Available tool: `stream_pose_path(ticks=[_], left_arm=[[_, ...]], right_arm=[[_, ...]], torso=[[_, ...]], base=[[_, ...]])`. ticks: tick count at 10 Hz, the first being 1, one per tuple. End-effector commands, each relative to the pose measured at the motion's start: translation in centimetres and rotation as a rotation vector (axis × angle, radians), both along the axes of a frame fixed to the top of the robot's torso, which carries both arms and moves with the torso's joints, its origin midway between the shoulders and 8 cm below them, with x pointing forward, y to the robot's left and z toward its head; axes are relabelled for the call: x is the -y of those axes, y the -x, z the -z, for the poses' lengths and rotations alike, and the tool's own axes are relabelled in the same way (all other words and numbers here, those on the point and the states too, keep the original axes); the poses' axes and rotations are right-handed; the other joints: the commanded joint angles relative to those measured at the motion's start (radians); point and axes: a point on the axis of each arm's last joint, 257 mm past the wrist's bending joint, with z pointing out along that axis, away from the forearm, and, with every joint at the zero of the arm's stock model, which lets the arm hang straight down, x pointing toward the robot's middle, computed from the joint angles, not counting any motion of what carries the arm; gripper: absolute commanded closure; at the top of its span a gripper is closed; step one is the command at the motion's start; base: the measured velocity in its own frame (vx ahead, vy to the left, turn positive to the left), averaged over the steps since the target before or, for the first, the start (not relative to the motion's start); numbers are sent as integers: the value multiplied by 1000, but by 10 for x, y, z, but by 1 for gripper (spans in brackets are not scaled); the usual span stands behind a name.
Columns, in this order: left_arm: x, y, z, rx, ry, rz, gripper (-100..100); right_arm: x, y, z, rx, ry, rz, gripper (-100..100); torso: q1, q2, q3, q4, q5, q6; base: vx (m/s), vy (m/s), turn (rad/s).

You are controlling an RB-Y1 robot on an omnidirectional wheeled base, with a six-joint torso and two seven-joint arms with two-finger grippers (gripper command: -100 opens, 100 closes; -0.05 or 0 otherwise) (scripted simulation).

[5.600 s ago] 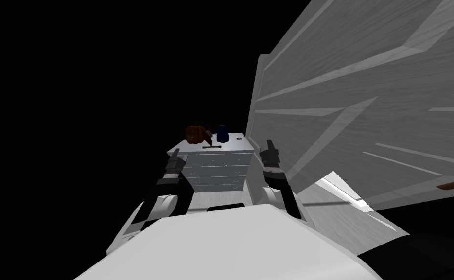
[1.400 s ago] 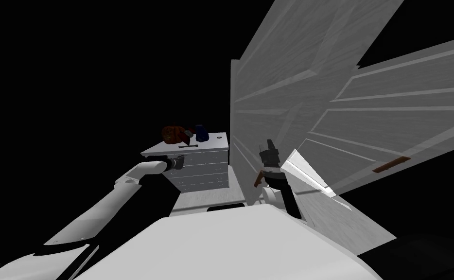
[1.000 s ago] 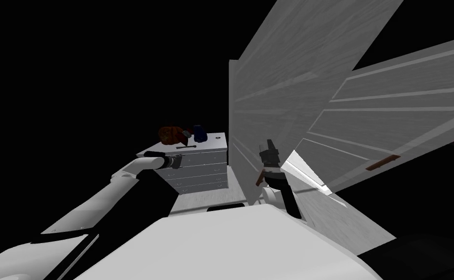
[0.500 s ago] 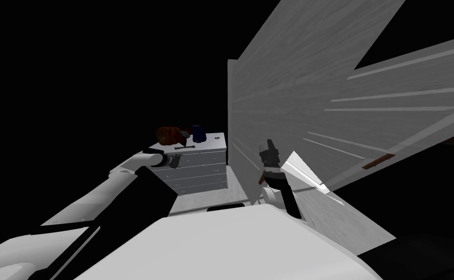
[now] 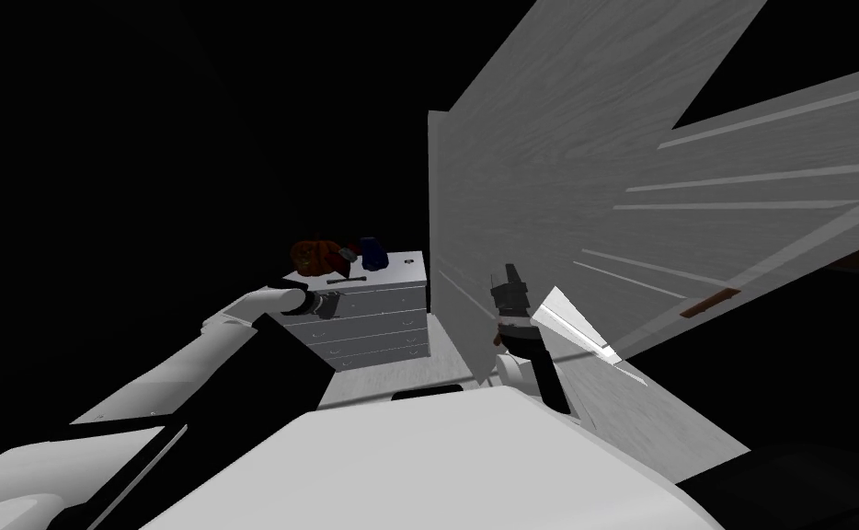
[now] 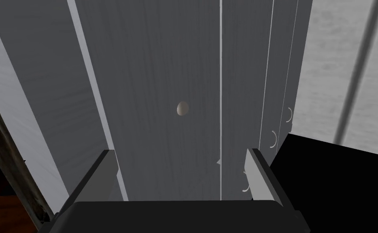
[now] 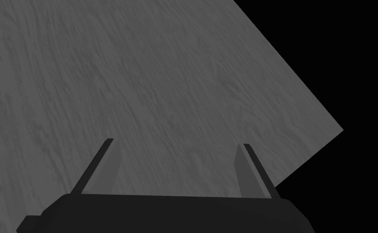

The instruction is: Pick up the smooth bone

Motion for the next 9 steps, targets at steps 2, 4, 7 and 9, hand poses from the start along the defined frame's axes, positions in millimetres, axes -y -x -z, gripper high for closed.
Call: stream_pose_path(ticks=[2, 4, 7, 9], left_arm=[[0, 0, 0, 0, 0, 0, -100], [0, 0, 0, 0, 0, 0, -100], [-20, 7, -20, -34, -18, -37, -100], [-30, 12, -33, -54, -24, -59, -100]], right_arm=[[0, 0, 0, 0, 0, 0, 0], [0, 0, 0, 0, 0, 0, 0], [0, 0, 0, 0, 0, 0, 0], [0, 0, 0, 0, 0, 0, 0]], torso=[[0, 0, 0, 0, 0, 0], [-1, -1, 0, 0, 0, 0], [11, 3, 2, 1, 2, 0], [13, 0, 0, 0, 3, 0]], base=[[0, 0, 0], [3, -3, -9], [-39, 157, 39], [9, 175, 23]])
